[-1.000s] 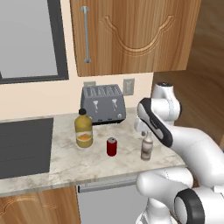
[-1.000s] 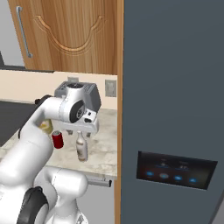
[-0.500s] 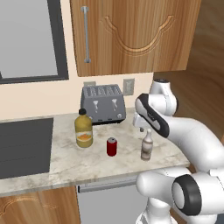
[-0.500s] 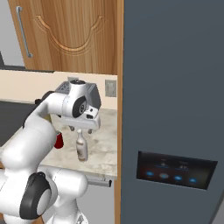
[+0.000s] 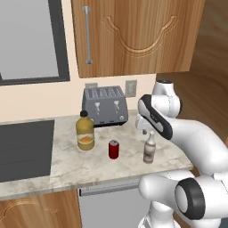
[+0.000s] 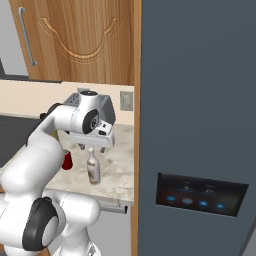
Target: Move the drinks to the dining counter.
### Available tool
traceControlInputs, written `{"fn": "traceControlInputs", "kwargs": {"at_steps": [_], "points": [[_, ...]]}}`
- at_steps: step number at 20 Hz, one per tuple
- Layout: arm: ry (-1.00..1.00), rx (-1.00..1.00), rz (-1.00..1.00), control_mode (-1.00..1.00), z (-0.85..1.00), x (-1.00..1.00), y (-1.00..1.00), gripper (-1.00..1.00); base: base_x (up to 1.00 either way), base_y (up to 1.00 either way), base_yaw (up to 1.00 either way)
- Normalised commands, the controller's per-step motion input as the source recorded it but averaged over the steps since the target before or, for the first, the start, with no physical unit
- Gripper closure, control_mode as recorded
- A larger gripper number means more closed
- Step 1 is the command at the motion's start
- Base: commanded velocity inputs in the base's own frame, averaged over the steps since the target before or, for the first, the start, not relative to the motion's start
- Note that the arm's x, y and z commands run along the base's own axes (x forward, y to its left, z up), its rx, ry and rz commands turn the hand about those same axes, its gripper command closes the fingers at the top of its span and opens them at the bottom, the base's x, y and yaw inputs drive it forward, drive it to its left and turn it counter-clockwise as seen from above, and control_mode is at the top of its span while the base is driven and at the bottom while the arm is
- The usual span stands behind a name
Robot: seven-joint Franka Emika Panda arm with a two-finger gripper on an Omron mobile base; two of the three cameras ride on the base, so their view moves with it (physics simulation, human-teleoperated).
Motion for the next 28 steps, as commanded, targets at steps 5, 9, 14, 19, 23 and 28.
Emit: {"fn": "traceControlInputs", "kwargs": {"at_steps": [5,9,14,19,23,28], "points": [[0.0,0.0,0.0,-1.0,0.0,0.0,0.0,-1.0,0.0,0.0,0.0],[0.0,0.0,0.0,-1.0,0.0,0.0,0.0,-1.0,0.0,0.0,0.0],[0.0,0.0,0.0,-1.0,-0.01,0.0,0.0,-1.0,0.0,0.0,0.0],[0.0,0.0,0.0,-1.0,-0.03,0.0,0.01,-1.0,0.0,0.0,0.0],[0.0,0.0,0.0,-1.0,-0.09,-0.01,0.06,-1.0,0.0,0.0,0.0],[0.01,0.0,0.0,-1.0,-0.13,-0.02,0.06,-1.0,0.0,0.0,0.0]]}}
